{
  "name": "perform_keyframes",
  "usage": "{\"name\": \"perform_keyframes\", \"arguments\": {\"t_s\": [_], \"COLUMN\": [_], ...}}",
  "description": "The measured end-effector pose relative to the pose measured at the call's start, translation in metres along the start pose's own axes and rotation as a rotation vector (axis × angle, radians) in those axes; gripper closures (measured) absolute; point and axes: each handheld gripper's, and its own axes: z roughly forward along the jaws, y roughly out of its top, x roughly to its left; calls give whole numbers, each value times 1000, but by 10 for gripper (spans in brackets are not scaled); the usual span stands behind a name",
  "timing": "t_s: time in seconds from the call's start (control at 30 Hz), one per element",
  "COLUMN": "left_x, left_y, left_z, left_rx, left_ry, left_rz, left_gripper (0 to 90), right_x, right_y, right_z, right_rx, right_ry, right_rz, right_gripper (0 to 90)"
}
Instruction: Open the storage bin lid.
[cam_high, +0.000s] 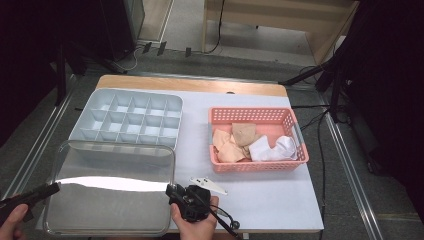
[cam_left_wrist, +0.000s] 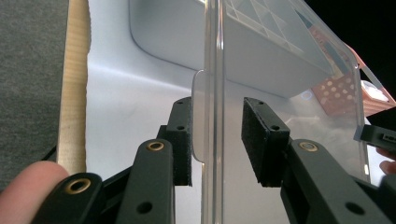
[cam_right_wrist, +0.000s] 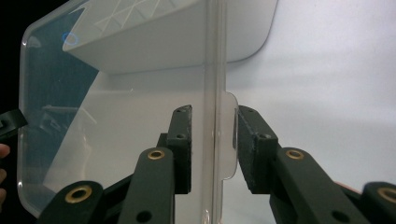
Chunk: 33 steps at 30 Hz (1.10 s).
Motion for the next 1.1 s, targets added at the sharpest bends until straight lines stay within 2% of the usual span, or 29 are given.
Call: {"name": "perform_keyframes", "arguments": {"t_s": [0.3, 0.57, 0.9, 1.0, 1.1], "left_x": [4, 13, 22, 25, 26], "left_y": [-11, -20, -29, -32, -35], "left_z": [0, 3, -2, 2, 6], "left_rx": [14, 19, 32, 45, 54], "left_ry": [-2, -6, -2, 9, 41], "left_rz": [-14, -52, -64, -72, -51], "left_gripper": [662, 663, 664, 658, 635], "right_x": [-3, -5, -3, -5, -6], "right_y": [-13, -21, -35, -37, -38], "right_z": [-1, 3, 8, 10, 13], "right_rx": [14, 32, 53, 65, 62], "right_ry": [-9, -24, -29, -24, -23], "right_rz": [5, 1, -7, -3, 3], "right_gripper": [700, 700, 694, 692, 689]}}
